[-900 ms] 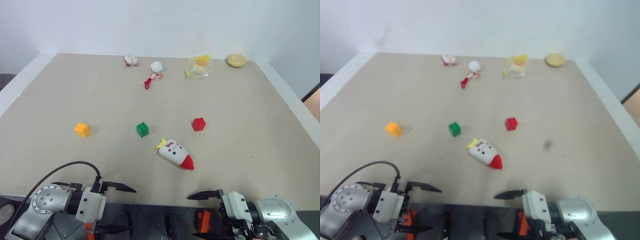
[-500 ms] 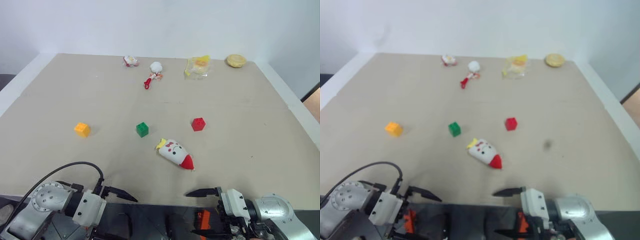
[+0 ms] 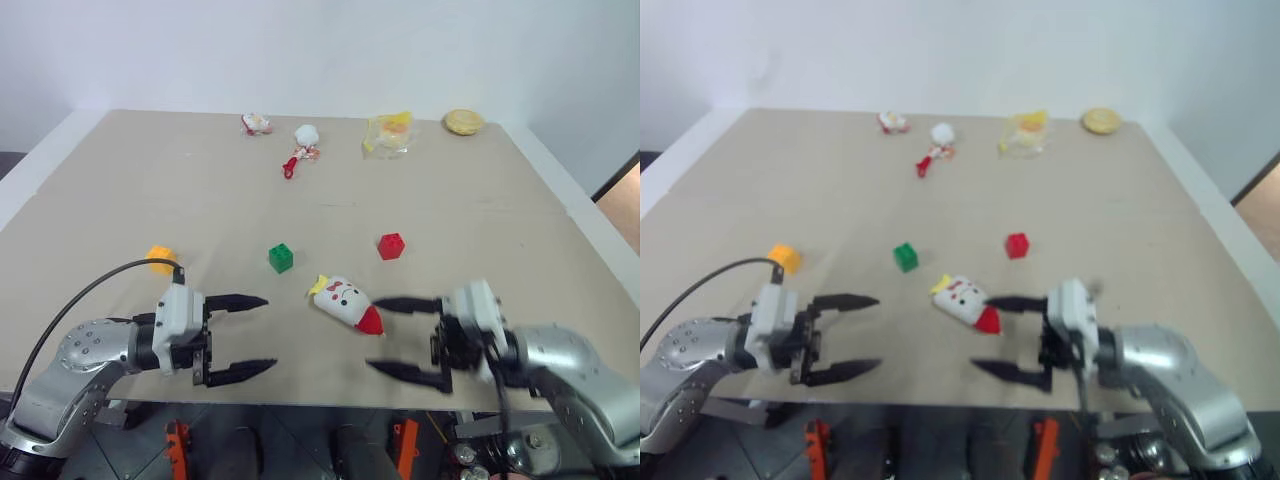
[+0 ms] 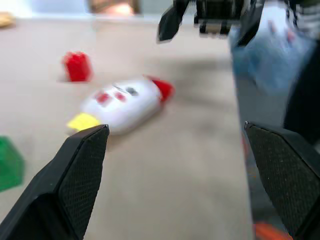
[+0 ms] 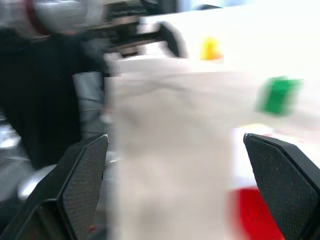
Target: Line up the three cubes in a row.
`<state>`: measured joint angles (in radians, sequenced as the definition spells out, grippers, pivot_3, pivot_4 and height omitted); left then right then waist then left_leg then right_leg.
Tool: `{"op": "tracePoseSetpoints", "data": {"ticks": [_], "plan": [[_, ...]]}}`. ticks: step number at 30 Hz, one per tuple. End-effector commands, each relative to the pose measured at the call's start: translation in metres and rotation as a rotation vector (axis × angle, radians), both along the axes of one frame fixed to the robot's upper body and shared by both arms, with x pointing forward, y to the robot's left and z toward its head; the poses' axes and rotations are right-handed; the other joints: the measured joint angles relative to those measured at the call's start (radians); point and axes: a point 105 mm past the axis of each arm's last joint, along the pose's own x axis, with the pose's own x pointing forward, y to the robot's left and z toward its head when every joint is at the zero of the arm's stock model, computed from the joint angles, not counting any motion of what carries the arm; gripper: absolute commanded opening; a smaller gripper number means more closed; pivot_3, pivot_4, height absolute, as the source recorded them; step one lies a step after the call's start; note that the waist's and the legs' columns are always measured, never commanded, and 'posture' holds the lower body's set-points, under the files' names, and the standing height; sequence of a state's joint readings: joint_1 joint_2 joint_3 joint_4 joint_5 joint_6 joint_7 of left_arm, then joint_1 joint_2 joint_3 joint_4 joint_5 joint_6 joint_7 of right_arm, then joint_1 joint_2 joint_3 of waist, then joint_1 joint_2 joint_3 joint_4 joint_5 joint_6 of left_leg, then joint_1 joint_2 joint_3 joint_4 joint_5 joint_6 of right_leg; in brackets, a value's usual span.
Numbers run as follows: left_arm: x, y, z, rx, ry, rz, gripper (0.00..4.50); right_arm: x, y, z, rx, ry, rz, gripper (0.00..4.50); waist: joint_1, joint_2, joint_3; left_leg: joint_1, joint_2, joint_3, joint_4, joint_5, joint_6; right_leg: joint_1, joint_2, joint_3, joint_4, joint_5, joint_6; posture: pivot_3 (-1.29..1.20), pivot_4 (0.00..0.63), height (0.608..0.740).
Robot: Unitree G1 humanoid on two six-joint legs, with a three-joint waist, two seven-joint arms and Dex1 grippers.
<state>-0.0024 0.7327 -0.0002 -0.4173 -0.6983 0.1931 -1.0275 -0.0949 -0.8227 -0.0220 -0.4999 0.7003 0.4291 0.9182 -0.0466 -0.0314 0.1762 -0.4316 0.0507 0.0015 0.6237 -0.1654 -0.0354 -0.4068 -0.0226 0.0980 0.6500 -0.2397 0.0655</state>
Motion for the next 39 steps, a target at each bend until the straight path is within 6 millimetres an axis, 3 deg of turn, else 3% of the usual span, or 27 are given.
{"op": "tracePoseSetpoints", "data": {"ticks": [1,10,11,19,21,22,23,25,29,32,34,39], "plan": [[0.004,-0.012,0.019,-0.1,-0.015,0.023,4.49,0.022,0.0,-0.009,-0.045,0.062,-0.126,4.5,0.006,-0.001,0.0,0.0,0.0,0.0,0.0,0.0,0.0,0.0,0.001,-0.001,0.0,0.0,0.0,0.0,0.15,0.738],[0.003,-0.016,0.011,-0.147,-0.011,-0.002,4.49,0.044,0.018,-0.04,-0.131,0.202,-0.199,4.5,0.003,0.0,0.0,-0.006,-0.001,-0.003,-0.002,-0.001,0.001,-0.002,0.003,0.001,0.0,-0.003,0.003,0.0,0.15,0.738],[0.004,-0.016,0.011,-0.153,-0.015,0.005,4.5,0.046,0.019,-0.041,-0.132,0.203,-0.206,3.94,0.003,0.0,0.0,-0.006,-0.001,-0.003,-0.002,-0.001,0.001,-0.002,0.004,0.0,0.0,-0.003,0.003,0.0,0.15,0.738],[0.0,-0.017,0.0,-0.13,-0.033,-0.044,4.5,0.048,0.019,-0.043,-0.136,0.205,-0.216,1.25,0.001,0.0,0.0,-0.005,0.0,-0.003,0.001,-0.001,0.001,-0.001,0.003,0.001,0.0,0.0,0.002,0.0,0.15,0.738],[0.002,-0.017,-0.001,-0.125,-0.046,-0.045,4.5,0.049,0.019,-0.037,-0.113,0.189,-0.219,0.4,0.001,0.0,0.0,-0.005,0.0,-0.003,0.001,0.0,0.001,-0.001,0.004,0.0,0.0,0.0,0.001,0.0,0.15,0.738],[0.005,-0.019,-0.002,-0.122,-0.051,-0.045,4.5,0.048,0.018,-0.029,-0.082,0.175,-0.215,0.4,0.001,0.0,0.0,-0.005,0.0,-0.003,0.001,0.0,0.002,-0.001,0.004,0.0,0.0,0.0,0.001,0.0,0.15,0.738],[0.008,-0.02,-0.002,-0.122,-0.05,-0.038,4.5,0.046,0.018,-0.02,-0.049,0.158,-0.2,0.07,0.001,0.0,0.0,-0.005,0.0,-0.003,0.001,0.0,0.002,-0.001,0.004,0.0,0.0,0.0,0.001,0.0,0.15,0.738],[0.018,-0.024,-0.002,-0.126,-0.051,-0.016,4.5,0.038,0.015,-0.001,0.023,0.118,-0.155,0.03,0.005,0.0,0.0,-0.005,0.0,-0.003,0.001,0.0,0.002,-0.001,0.004,0.0,0.0,0.001,0.002,0.0,0.15,0.738],[0.041,-0.046,0.01,-0.186,-0.087,0.007,4.5,0.071,-0.032,0.044,0.246,-0.032,-0.471,0.01,0.008,0.0,0.0,-0.006,0.0,-0.004,0.003,0.0,0.002,0.0,0.004,0.0,0.0,0.001,0.004,0.0,0.15,0.738],[0.055,-0.069,0.022,-0.25,-0.107,0.014,4.5,0.09,-0.08,0.056,0.319,-0.12,-0.773,0.01,0.008,0.0,0.0,-0.007,-0.001,-0.003,0.006,0.0,0.002,0.0,0.004,0.001,0.0,0.003,0.005,0.0,0.15,0.738],[0.061,-0.087,0.031,-0.279,-0.114,0.0,4.5,0.098,-0.116,0.054,0.319,-0.161,-0.997,0.01,0.01,0.0,0.0,-0.007,-0.001,-0.003,0.006,0.0,0.002,0.001,0.004,0.001,0.0,0.003,0.005,0.0,0.15,0.738],[0.074,-0.126,0.043,-0.317,-0.132,-0.01,4.5,0.099,-0.173,0.027,0.206,-0.15,-1.348,0.01,0.006,0.002,-0.001,-0.007,-0.002,-0.003,0.004,0.001,0.003,0.0,0.004,0.004,0.0,0.003,0.006,0.0,0.15,0.738]]}}
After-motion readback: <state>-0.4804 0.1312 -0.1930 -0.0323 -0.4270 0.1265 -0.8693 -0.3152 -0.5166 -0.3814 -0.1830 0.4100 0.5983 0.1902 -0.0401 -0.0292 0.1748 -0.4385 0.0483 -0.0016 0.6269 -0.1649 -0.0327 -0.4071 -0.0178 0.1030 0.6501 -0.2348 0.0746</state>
